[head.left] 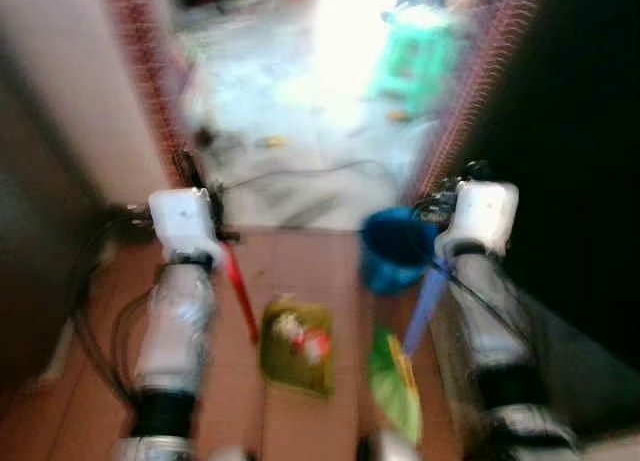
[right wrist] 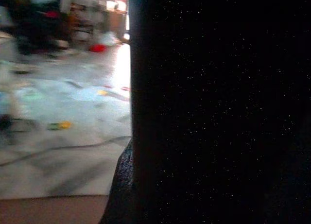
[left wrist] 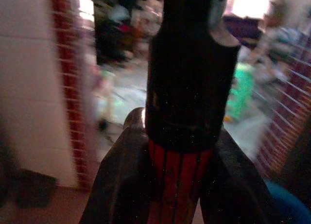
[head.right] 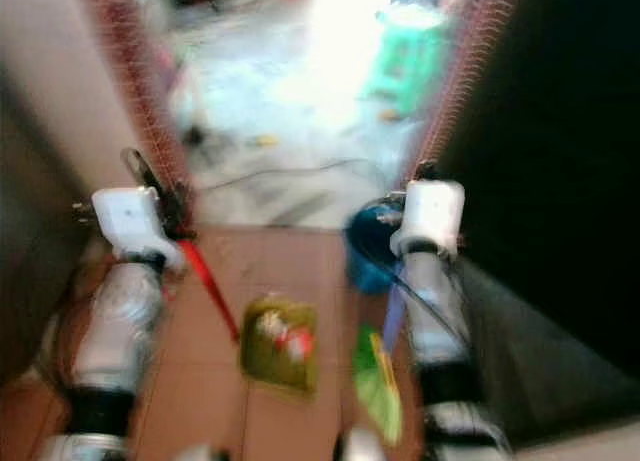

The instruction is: Sweep floor

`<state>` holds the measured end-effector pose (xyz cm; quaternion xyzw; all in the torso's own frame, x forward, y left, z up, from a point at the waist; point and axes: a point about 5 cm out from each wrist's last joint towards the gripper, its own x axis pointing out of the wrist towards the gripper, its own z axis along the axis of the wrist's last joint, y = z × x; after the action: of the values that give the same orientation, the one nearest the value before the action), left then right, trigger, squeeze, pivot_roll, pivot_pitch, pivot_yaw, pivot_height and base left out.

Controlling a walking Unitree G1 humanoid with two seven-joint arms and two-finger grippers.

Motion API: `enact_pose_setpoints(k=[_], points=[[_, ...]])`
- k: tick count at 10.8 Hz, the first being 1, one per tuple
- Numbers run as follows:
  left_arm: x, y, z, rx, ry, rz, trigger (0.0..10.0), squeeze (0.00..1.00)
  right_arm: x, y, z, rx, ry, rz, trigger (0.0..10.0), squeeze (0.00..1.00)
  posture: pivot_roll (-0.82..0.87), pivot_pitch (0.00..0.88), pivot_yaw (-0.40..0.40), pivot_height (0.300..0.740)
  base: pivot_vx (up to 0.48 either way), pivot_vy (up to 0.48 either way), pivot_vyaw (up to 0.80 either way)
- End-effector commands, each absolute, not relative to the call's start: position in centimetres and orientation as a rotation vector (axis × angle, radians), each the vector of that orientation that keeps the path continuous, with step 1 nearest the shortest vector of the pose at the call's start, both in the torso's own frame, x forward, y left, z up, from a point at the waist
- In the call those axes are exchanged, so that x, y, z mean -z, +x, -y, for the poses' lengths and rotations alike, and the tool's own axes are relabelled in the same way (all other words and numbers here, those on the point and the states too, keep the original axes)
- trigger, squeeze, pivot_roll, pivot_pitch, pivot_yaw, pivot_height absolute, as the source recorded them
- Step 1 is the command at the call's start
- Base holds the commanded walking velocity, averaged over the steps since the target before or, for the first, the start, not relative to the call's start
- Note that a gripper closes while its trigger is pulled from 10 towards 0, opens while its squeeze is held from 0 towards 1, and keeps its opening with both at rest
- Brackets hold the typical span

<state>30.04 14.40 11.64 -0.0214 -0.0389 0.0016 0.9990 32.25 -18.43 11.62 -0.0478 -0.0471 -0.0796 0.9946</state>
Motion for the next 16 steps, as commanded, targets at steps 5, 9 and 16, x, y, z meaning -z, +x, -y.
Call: enact_pose_setpoints(k=[5,9,16], points=[[-13.1,29.4,-17.2,-0.129,-0.132,0.152,10.0,0.00,-12.0,31.7,18.2,0.105,-0.130,0.108,10.0,0.00,-0.05,0.000,-0.041,0.740,0.000,0.000,-0.18],[-12.8,29.4,-17.6,-0.124,-0.146,0.126,10.0,0.00,-11.8,31.3,19.0,0.129,-0.137,0.095,10.0,0.00,-0.07,0.000,-0.027,0.740,0.000,0.120,0.00],[-12.6,29.4,-17.2,-0.104,-0.169,0.107,10.0,0.00,-11.9,31.5,19.0,0.126,-0.154,0.091,10.0,0.00,-0.07,0.000,-0.026,0.740,0.000,0.480,-0.38]])
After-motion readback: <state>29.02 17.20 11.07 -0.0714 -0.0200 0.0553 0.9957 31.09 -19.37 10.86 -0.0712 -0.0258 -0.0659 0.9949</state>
